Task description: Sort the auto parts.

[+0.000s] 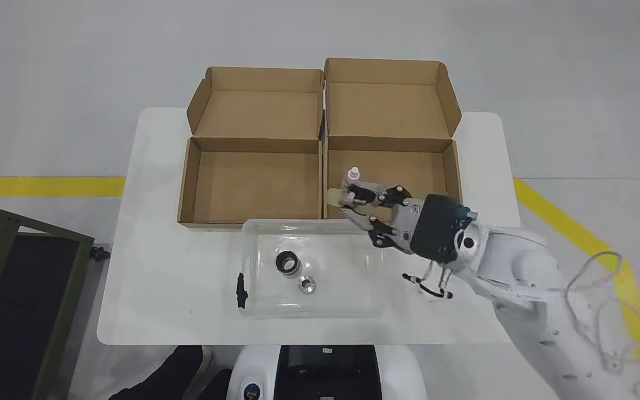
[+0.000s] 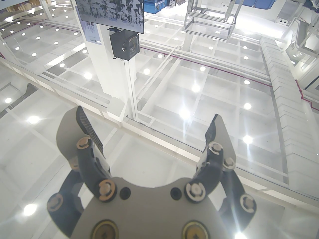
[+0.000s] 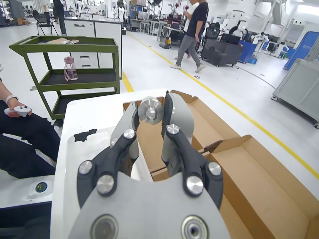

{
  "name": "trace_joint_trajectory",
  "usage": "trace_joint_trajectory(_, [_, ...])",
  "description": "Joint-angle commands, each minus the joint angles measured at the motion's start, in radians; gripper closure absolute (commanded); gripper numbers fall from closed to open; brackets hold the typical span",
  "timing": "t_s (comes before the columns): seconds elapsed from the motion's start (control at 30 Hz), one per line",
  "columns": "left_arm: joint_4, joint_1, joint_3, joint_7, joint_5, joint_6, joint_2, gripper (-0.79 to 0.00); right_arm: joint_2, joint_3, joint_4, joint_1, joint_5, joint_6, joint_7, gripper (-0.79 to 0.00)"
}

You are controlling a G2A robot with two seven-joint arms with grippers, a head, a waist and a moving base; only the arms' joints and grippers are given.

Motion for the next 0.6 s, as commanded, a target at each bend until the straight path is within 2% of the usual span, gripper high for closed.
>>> trace_joint_trajectory(0.0, [0.0,0.0,0.0,0.0,0.0,0.0,0.0,-0.785,-0.003,-0.01,0.029,0.011,0.002,0.006,0.032,0.0])
trace_joint_trajectory(0.57, [0.0,0.0,0.0,0.0,0.0,0.0,0.0,-0.785,-0.017,-0.023,0.263,0.102,0.053,0.053,0.242,0.0])
